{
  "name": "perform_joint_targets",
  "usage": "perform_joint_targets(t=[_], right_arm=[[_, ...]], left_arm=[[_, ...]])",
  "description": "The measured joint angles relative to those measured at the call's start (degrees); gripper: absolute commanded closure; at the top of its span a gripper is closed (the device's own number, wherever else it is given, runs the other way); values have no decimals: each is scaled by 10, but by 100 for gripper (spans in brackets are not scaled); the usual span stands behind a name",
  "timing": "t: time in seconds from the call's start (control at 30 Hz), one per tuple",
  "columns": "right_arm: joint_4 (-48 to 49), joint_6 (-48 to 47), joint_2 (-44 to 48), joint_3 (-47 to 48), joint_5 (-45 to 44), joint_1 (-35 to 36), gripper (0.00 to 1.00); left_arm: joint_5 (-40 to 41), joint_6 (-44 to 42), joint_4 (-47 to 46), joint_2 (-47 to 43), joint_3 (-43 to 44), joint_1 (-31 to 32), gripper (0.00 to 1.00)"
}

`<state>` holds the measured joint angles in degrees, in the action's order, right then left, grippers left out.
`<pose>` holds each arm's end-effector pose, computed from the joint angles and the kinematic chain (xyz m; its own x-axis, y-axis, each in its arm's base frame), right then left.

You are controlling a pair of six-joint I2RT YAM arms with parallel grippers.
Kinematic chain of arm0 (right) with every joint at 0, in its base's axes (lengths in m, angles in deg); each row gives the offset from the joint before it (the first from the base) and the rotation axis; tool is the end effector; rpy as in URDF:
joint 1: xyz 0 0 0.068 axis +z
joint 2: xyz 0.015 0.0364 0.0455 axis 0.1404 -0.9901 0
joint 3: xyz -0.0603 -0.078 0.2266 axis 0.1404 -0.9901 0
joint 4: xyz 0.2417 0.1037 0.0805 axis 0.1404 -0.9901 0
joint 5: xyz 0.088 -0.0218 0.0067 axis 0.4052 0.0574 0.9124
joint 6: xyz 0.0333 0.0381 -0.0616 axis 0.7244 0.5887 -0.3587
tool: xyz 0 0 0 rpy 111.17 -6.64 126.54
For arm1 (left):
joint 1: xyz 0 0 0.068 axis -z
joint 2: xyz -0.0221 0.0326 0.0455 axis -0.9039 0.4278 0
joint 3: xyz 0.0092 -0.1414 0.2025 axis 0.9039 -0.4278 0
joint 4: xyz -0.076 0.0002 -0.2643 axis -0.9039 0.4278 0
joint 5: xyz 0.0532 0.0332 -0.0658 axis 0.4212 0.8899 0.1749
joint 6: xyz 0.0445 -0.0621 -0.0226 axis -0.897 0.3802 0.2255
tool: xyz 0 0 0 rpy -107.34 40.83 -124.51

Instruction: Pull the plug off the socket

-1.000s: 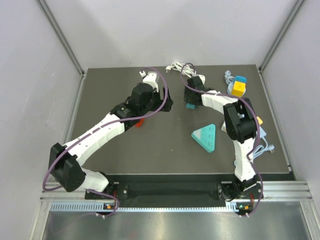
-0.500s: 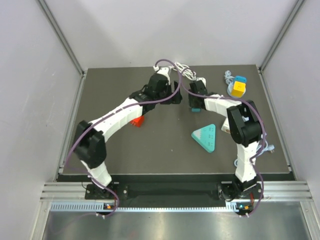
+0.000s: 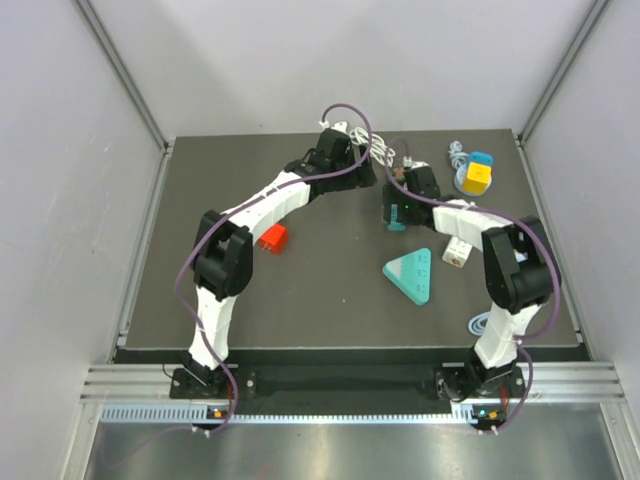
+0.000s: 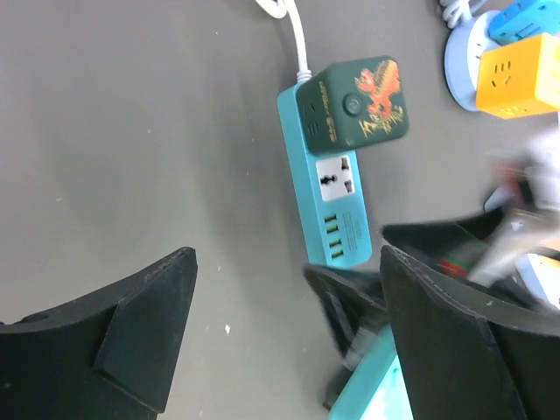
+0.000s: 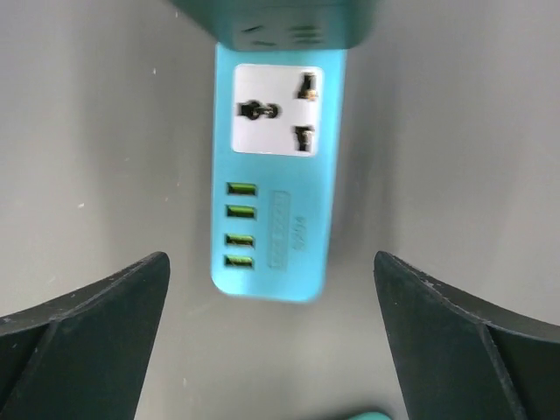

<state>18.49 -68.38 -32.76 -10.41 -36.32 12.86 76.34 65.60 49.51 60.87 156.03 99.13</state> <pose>0.3926 0.1405 0.1204 -0.7519 0.0148 -0.6591 -0.0616 0.9938 0.0926 0.4290 -0.2949 0.2315 -0.7034 -0.1918 -0.6845 0.2161 0.8596 -0.4630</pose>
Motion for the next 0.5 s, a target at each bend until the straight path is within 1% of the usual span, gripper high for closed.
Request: perform_joint_targets(t=[0.13, 0.2, 0.23, 0.27, 0.33, 0.37, 0.47, 0.5], right_arm=[[17, 17, 47, -34, 67, -48, 0], [29, 27, 66, -52, 98, -75, 3], [36, 34, 76, -64, 117, -92, 7], [48, 43, 84, -77, 139, -109, 21], [74, 61, 95, -104, 182, -140, 43], [85, 72, 96, -114, 198, -150, 61], [116, 99, 97, -137, 248, -170, 83], [125, 107, 97, -141, 262, -169, 85]], left_arm=[[-22, 14, -12, 39, 23, -7, 11], [-30, 21, -24, 54, 32, -8, 11], [-33, 23, -30, 62, 36, -8, 12], [-35, 24, -36, 70, 43, -8, 13], [-39, 28, -50, 87, 58, -8, 14], [-41, 32, -59, 97, 69, -8, 15], [-48, 42, -96, 125, 92, -4, 14], [-46, 42, -104, 133, 97, -2, 13]])
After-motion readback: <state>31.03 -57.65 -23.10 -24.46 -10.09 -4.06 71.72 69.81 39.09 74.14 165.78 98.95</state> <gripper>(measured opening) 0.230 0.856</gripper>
